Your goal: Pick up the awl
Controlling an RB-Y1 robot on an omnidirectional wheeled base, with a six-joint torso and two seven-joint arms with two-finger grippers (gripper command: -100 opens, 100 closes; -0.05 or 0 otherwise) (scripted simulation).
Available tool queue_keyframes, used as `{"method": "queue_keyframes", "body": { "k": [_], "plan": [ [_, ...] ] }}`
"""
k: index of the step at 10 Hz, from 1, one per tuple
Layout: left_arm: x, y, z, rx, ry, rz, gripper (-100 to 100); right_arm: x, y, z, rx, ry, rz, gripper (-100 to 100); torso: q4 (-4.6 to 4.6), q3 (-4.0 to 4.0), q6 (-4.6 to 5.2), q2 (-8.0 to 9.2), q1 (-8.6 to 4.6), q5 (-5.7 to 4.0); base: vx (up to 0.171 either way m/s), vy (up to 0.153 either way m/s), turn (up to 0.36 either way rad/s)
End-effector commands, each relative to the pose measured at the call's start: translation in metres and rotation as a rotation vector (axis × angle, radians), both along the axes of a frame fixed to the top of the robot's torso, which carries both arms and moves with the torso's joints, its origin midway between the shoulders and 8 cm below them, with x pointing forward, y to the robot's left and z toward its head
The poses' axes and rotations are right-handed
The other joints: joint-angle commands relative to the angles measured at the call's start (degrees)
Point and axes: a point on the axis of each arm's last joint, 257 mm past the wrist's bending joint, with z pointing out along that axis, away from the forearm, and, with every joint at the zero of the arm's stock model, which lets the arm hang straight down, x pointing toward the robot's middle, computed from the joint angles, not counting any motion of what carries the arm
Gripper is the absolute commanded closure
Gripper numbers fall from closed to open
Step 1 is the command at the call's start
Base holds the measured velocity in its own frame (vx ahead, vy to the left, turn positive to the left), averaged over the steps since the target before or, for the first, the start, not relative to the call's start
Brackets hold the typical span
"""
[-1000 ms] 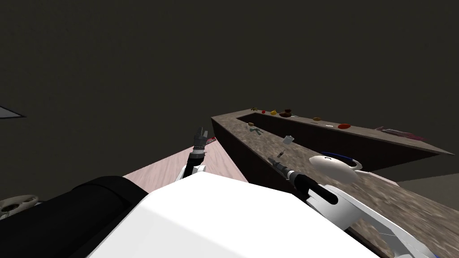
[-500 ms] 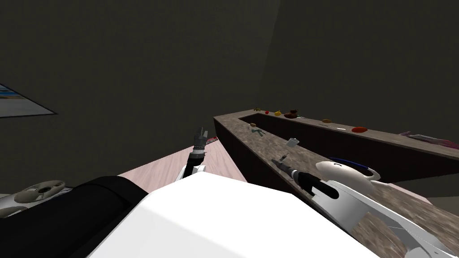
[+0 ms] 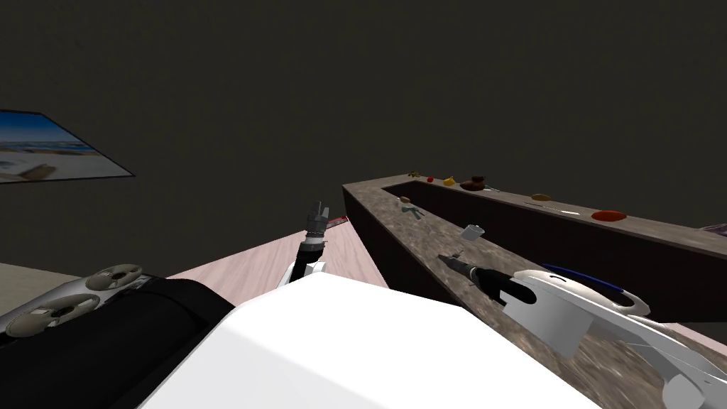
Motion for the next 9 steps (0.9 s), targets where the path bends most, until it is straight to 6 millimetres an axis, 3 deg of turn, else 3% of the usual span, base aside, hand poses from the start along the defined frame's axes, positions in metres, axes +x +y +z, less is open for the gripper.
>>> {"method": "queue_keyframes", "body": {
  "k": [1, 3, 4, 5, 6, 9],
  "plan": [
    [0.0, 0.0, 0.0, 0.0, 0.0, 0.0, 0, -0.003, -0.01, 0.003, -0.048, 0.023, -0.001, -100, 0.0, 0.0, 0.0, 0.0, 0.0, 0.0, 0.034, -0.08, 0.108],
    [0.0, 0.0, 0.0, 0.0, 0.0, 0.0, 0, -0.005, -0.021, 0.008, -0.097, 0.045, -0.002, -100, -0.02, -0.04, 0.0, -0.07, 0.0, -0.01, 0.067, -0.091, 0.091],
    [0.0, 0.0, 0.0, 0.0, 0.0, 0.0, 0, -0.003, -0.017, 0.007, -0.079, 0.037, 0.0, -100, -0.04, -0.1, 0.0, -0.18, -0.11, -0.03, 0.009, -0.027, 0.036],
    [0.0, 0.0, 0.0, 0.0, 0.0, 0.0, 0, -0.004, -0.018, 0.007, -0.083, 0.039, -0.001, 0, -0.01, -0.01, 0.02, 0.0, 0.13, 0.0, 0.0, 0.0, 0.0],
    [0.0, 0.0, 0.0, 0.0, 0.0, 0.0, 0, -0.003, -0.026, 0.003, -0.084, 0.041, 0.01, -100, 0.02, 0.04, 0.03, 0.08, 0.25, 0.04, 0.03, 0.036, -0.075],
    [0.0, 0.0, 0.0, 0.0, 0.0, 0.0, 0, -0.002, -0.034, 0.0, -0.083, 0.039, 0.025, -100, 0.0, 0.01, 0.03, 0.02, 0.5, 0.1, 0.031, 0.056, -0.051]
  ]
}}
